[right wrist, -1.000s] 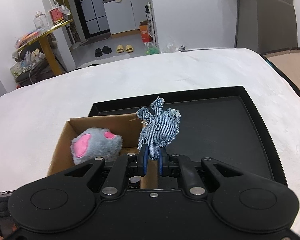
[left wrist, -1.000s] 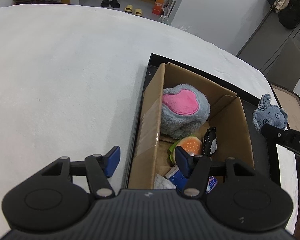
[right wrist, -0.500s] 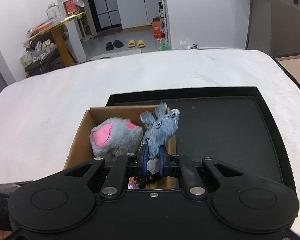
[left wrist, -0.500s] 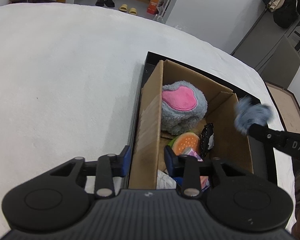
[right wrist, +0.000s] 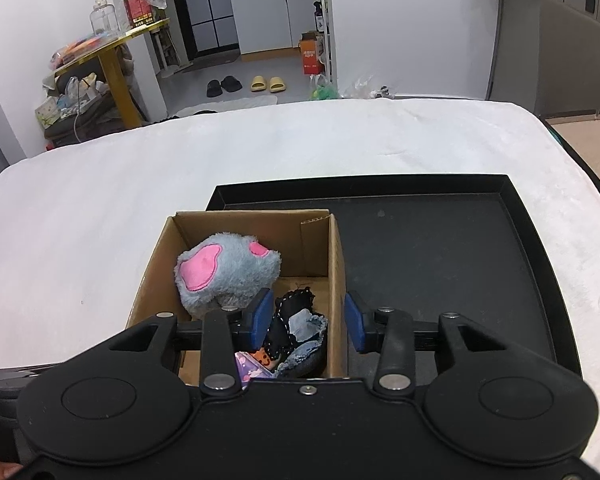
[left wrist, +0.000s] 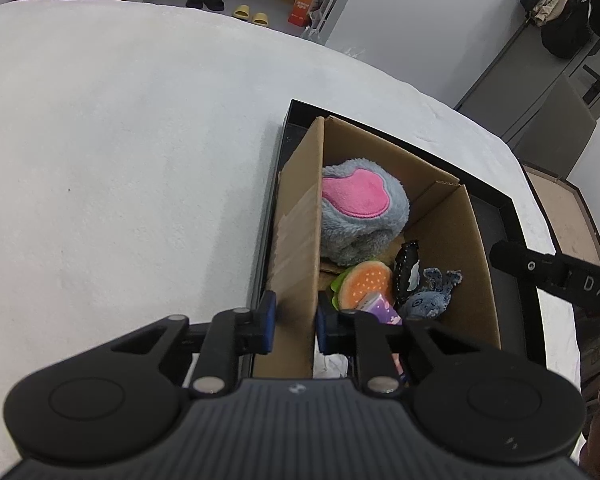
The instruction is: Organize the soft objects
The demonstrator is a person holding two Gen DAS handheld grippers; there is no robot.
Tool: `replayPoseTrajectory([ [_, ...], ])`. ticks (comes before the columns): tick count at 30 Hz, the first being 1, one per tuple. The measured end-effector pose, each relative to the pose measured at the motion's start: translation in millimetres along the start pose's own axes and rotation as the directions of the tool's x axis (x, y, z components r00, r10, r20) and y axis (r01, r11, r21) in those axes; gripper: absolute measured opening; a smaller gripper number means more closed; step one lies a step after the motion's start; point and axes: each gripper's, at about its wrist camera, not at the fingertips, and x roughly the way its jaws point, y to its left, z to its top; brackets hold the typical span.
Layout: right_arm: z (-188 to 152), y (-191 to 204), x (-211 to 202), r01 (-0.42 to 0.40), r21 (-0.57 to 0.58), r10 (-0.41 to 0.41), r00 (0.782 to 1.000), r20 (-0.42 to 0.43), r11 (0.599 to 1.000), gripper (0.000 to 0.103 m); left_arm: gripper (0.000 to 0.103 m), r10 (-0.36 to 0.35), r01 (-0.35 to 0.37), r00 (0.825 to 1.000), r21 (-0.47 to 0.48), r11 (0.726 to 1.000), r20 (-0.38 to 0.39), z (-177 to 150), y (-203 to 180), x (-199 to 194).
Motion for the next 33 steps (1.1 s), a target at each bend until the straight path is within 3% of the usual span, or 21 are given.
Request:
replayPoseTrajectory([
  [10,1.7,-5.5,-5.8,0.01,-0.002,-0.01,1.0,0.01,1.0,0.045,0.023,0.025,-0.025,1.0,-0.001,1.0,-0.01,2.1,-4.9,-1.1],
  [21,-3.1,-35.2,-18.9,0.016,0.027,-0.016,1.0,0.002,1.0,0.055,0.053,0.05,-0.05,0.999,0.045,0.998,0.016,8.3,-30.3,-14.0],
  [33,-5.8,-73.7,-42.4,-0.016,0.03,0.017,1.0,-0.011,0.999,0.071,0.067,0.089,-0.092,0.996,0.129,0.987,0.031,11.9,-54.9,-39.0],
])
